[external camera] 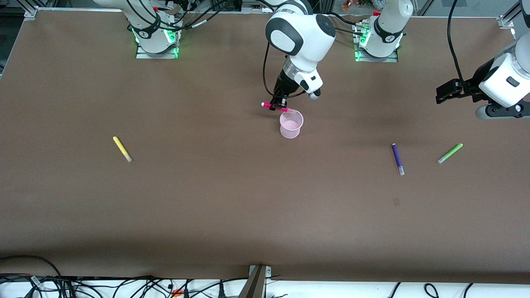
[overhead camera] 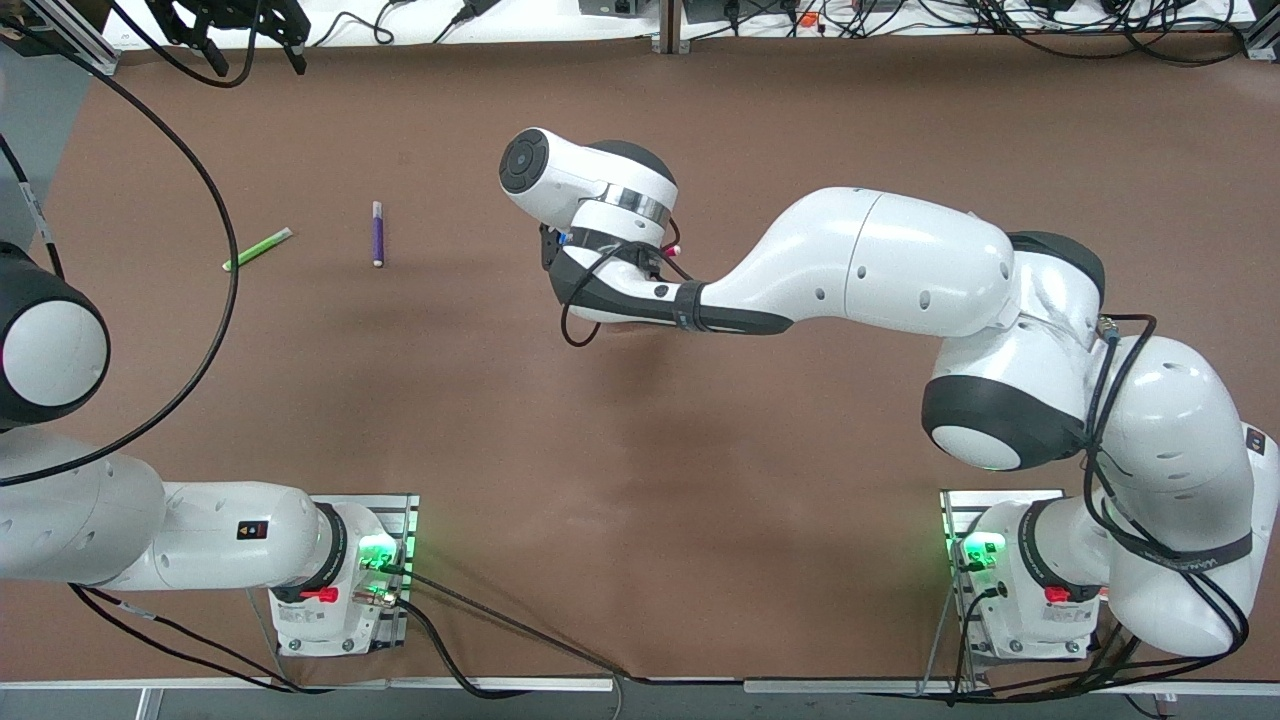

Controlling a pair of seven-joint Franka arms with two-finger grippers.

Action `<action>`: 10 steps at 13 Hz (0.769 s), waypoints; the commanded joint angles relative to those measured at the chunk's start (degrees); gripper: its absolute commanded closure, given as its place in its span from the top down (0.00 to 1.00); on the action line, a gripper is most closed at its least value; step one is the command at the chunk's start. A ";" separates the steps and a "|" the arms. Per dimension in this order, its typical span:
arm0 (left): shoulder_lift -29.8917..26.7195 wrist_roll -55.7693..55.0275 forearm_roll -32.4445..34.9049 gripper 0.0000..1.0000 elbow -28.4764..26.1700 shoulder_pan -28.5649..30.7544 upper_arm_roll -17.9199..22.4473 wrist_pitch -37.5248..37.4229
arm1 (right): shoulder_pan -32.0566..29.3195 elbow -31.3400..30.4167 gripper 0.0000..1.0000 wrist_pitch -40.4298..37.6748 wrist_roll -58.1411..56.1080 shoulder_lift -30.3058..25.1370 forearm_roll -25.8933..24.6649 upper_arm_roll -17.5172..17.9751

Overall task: Organize pens into pink holder with both arms
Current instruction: 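Lift the pink highlighter with the right gripper and carry it to the cup, then lower the pink highlighter into the pink cup and open the right gripper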

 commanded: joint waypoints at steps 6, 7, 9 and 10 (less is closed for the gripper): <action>0.38 -0.48 -0.10 1.00 1.23 0.22 -0.07 -0.30 | 0.36 2.37 0.00 3.24 1.76 2.90 -0.67 0.03; 0.38 -0.48 -0.10 1.00 1.23 0.22 -0.07 -0.30 | 0.36 2.37 0.00 3.95 1.68 3.08 -0.67 0.03; 0.38 -0.48 -0.10 1.00 1.23 0.22 -0.07 -0.30 | 0.44 2.37 0.00 3.87 1.77 3.43 -0.76 0.03; 0.38 -0.48 -0.10 1.00 1.23 0.22 -0.07 -0.30 | 0.44 2.29 0.00 3.86 1.68 3.52 -0.76 -0.06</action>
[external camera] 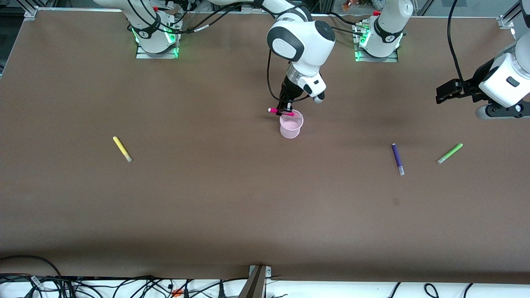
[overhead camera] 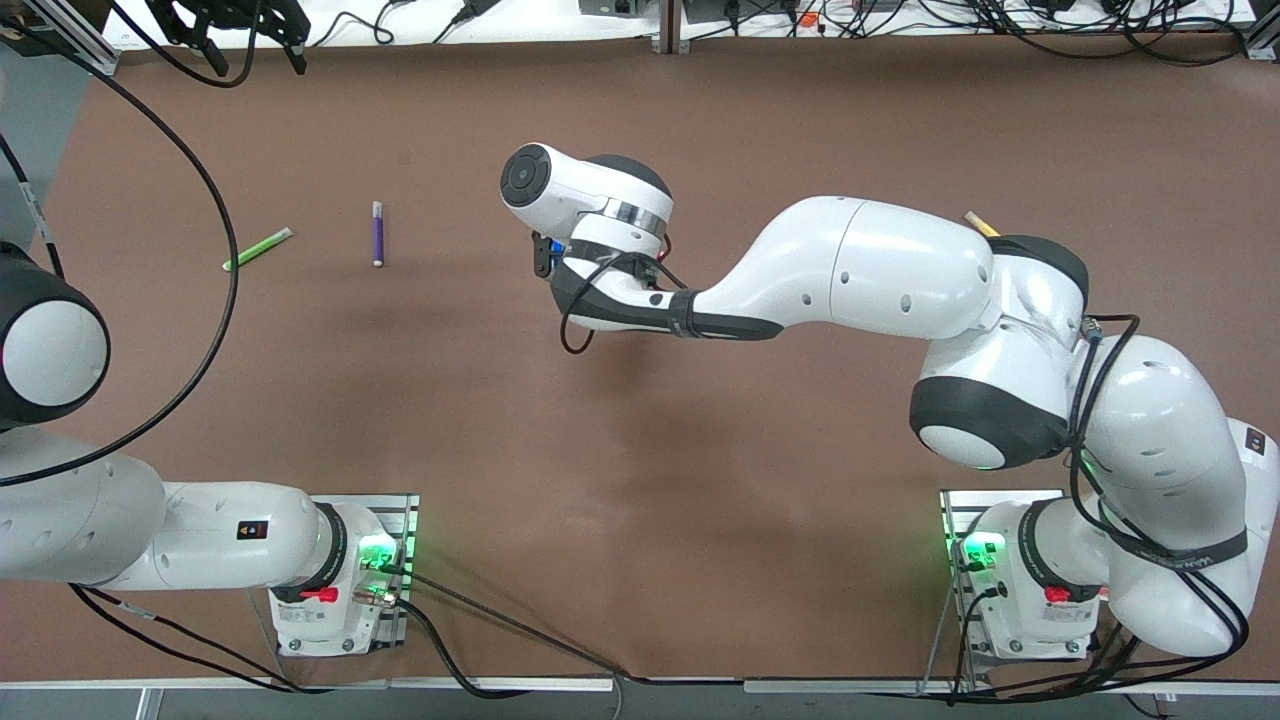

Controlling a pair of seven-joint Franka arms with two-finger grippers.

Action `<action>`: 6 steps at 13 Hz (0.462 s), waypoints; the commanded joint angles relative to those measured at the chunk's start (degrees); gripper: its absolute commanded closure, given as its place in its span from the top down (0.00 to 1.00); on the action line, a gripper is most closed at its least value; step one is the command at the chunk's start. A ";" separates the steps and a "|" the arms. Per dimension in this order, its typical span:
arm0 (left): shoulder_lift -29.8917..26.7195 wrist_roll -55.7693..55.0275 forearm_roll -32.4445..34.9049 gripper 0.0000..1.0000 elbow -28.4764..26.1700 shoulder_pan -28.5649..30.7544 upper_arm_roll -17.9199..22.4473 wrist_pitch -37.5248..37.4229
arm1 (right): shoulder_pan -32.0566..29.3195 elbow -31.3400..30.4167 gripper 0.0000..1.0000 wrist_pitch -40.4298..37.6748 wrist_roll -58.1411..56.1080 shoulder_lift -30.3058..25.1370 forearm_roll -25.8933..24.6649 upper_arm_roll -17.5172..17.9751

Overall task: Organize pens into pink holder with both arms
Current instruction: 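Lower the pink highlighter into the pink cup and open the right gripper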

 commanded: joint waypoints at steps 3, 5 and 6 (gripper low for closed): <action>0.38 -0.48 -0.10 1.00 1.23 0.21 -0.08 -0.30 | 0.38 2.14 0.00 -1.04 0.48 1.61 -0.85 -0.06; 0.38 -0.48 -0.19 1.00 1.23 0.13 -0.08 -0.30 | 0.47 2.05 0.00 -1.13 0.57 1.61 -1.19 -0.06; 0.38 -0.48 -0.19 1.00 1.23 0.21 -0.08 -0.30 | 0.47 1.96 0.00 -1.22 0.57 1.69 -1.63 -0.06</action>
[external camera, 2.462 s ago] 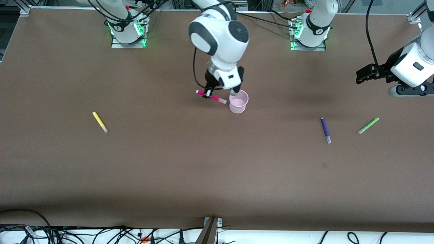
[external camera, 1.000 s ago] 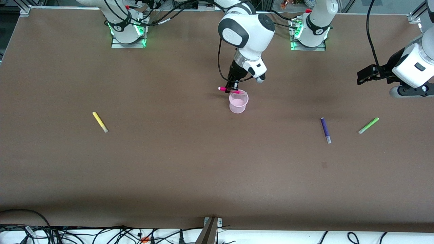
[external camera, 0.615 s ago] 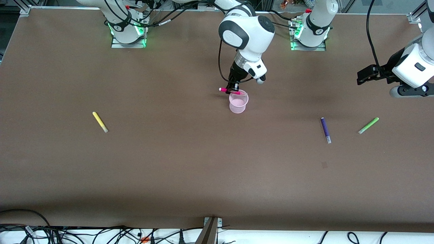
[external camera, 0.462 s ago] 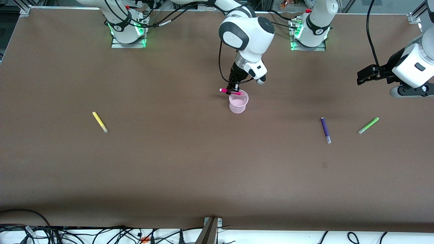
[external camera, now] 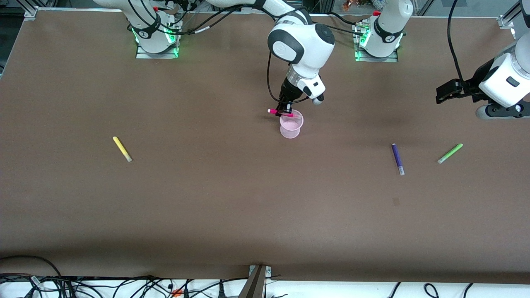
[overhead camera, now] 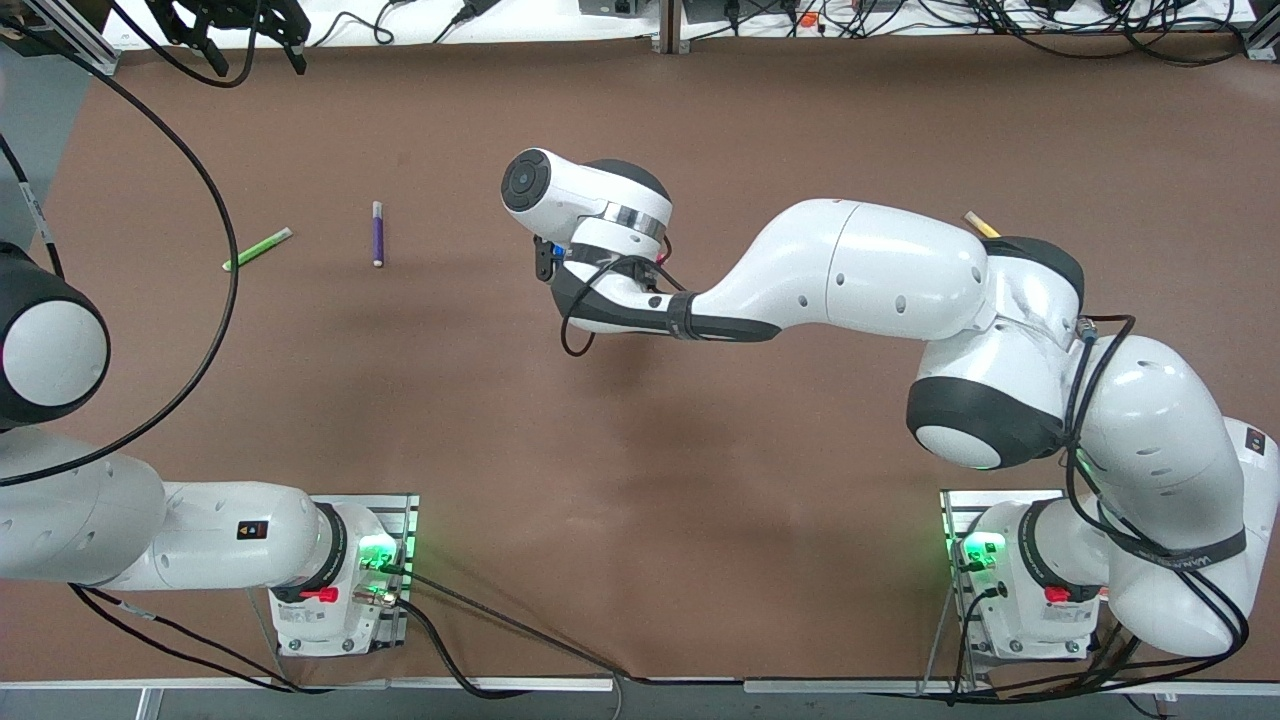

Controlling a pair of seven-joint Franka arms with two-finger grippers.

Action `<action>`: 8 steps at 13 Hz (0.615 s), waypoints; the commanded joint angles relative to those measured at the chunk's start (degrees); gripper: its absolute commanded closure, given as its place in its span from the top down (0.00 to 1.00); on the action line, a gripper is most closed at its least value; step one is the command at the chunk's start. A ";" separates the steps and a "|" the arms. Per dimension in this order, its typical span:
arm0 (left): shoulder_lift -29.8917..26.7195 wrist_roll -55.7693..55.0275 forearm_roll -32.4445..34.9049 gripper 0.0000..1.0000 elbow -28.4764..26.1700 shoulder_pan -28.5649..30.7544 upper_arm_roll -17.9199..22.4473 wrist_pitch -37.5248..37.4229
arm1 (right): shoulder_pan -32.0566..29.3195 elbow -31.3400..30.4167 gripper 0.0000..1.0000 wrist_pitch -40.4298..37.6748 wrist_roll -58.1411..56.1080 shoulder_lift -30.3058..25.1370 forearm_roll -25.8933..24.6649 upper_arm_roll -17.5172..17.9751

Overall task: Organize pens into pink holder with both arms
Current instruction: 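Lower the pink highlighter into the pink cup and open the right gripper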

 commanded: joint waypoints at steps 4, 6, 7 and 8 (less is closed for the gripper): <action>0.38 -0.48 -0.10 1.00 1.23 0.21 -0.07 -0.30 | 0.46 1.87 0.00 -1.15 0.47 1.47 -1.44 -0.06; 0.38 -0.48 -0.10 1.00 1.23 0.21 -0.07 -0.30 | 0.46 1.87 0.00 -1.15 0.56 1.64 -1.44 -0.06; 0.38 -0.48 -0.19 1.00 1.23 0.21 -0.07 -0.30 | 0.46 1.87 0.00 -1.15 0.56 1.73 -1.44 -0.06; 0.38 -0.48 -0.19 1.00 1.23 0.21 -0.07 -0.30 | 0.46 1.87 0.00 -1.15 0.56 1.73 -1.44 -0.06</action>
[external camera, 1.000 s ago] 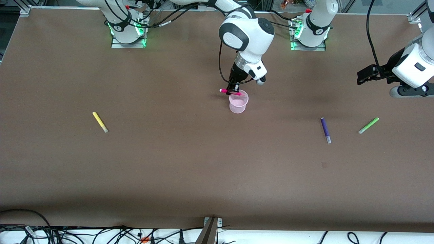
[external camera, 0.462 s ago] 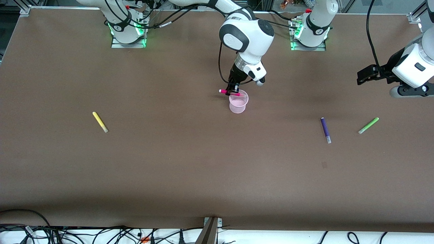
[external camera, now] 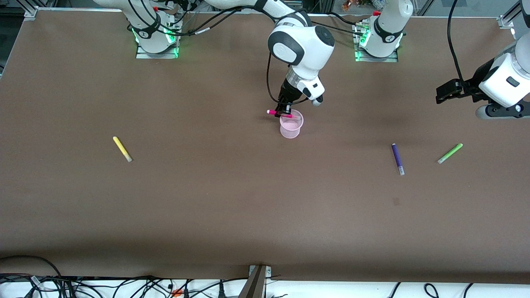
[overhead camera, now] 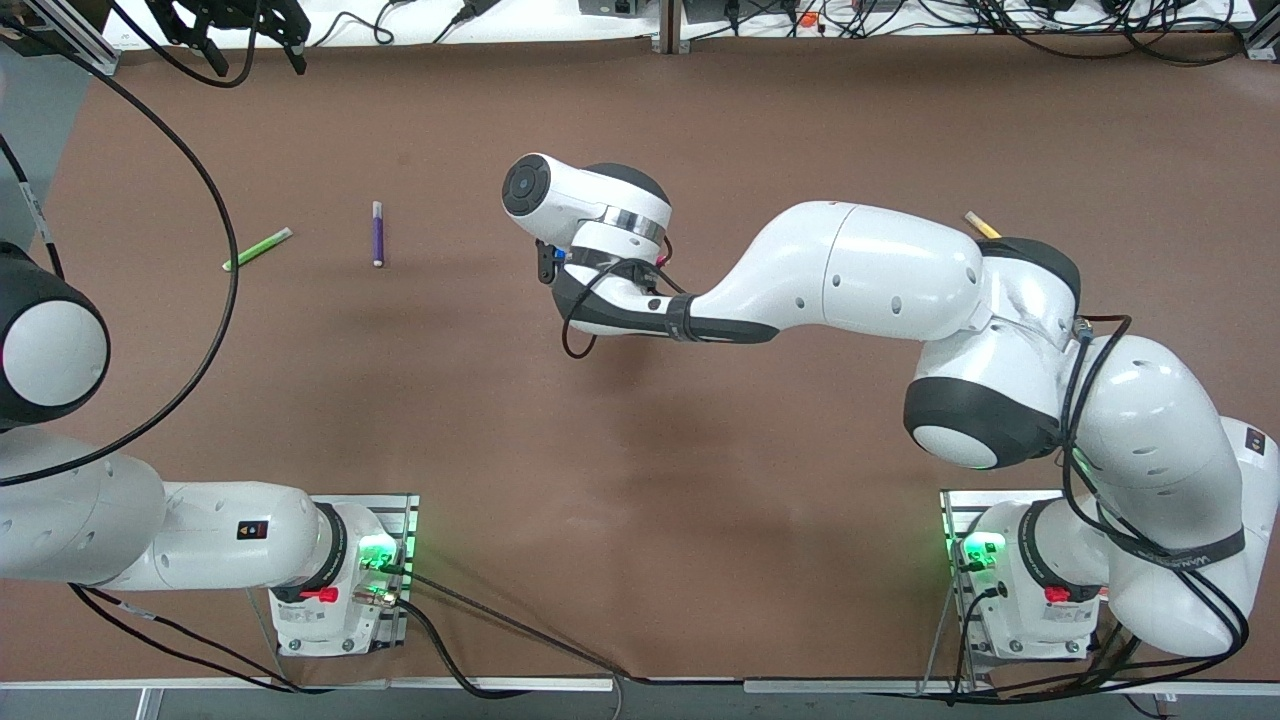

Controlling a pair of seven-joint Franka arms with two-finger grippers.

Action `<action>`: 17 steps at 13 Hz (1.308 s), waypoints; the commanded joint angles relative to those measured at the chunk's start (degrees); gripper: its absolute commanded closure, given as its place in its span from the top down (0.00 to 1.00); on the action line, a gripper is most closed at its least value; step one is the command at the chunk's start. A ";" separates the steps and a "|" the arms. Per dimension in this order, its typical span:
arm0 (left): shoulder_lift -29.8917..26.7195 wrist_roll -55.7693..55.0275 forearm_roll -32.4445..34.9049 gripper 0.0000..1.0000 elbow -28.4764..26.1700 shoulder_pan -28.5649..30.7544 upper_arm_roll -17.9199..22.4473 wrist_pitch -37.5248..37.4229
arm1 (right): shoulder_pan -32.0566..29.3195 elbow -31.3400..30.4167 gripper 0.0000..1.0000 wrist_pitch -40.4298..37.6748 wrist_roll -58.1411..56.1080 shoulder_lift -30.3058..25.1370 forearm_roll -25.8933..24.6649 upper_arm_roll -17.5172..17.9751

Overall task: Organize pens into pink holder with both arms
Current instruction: 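Lower the pink highlighter into the pink cup and open the right gripper, then withdraw the right gripper while the left gripper reaches the blue marker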

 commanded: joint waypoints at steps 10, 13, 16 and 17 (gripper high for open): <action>0.38 -0.48 -0.19 1.00 1.23 0.21 -0.07 -0.30 | 0.37 2.14 0.50 -3.15 0.38 0.21 -0.82 -0.15; 0.38 -0.56 -0.28 1.00 1.31 0.21 -0.07 -0.39 | -1.37 2.14 1.00 -6.14 0.29 -3.03 -0.21 -0.33; 0.82 -0.48 -0.10 1.00 1.40 -0.14 -0.34 -0.30 | -6.55 1.96 1.00 -9.56 0.55 -10.49 6.01 -0.50; 0.91 -0.48 -0.19 1.00 1.40 -0.14 -0.43 -0.21 | -8.05 1.96 1.00 -13.49 1.86 -13.30 6.90 -1.11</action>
